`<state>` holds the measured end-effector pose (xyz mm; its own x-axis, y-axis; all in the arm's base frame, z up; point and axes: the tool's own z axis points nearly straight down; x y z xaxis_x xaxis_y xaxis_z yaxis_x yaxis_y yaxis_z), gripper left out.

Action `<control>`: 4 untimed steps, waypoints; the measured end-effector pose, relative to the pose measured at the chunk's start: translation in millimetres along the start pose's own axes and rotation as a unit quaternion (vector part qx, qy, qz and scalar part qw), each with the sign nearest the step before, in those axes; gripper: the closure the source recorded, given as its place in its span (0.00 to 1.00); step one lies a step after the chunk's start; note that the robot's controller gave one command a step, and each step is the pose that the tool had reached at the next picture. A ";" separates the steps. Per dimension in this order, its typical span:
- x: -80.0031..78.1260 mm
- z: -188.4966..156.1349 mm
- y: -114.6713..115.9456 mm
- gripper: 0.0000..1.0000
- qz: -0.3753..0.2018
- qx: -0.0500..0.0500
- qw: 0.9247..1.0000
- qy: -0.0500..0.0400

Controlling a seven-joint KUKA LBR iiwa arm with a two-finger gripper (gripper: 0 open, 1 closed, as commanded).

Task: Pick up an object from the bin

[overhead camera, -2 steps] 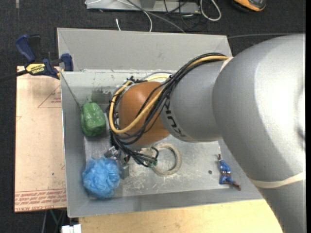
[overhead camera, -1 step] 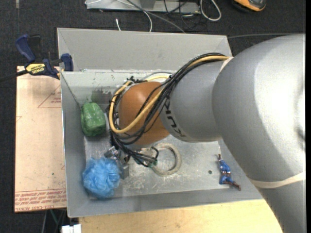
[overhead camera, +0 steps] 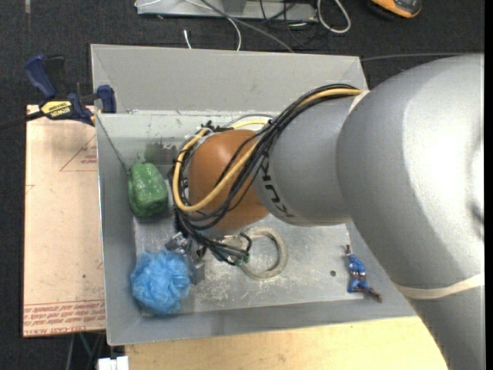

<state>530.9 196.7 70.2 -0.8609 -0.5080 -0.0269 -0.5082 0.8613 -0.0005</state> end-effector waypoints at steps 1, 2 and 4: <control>0.0 0.0 0.0 1.00 0.000 0.000 1.000 0.000; 0.0 0.0 0.0 1.00 0.000 0.000 1.000 0.000; 0.0 0.0 0.0 1.00 0.000 0.000 1.000 0.000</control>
Offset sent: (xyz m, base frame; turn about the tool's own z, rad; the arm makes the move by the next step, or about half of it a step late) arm 0.0000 0.0000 0.0000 0.0000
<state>530.9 196.7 70.2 -0.8611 -0.5078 -0.0269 -0.5080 0.8614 -0.0003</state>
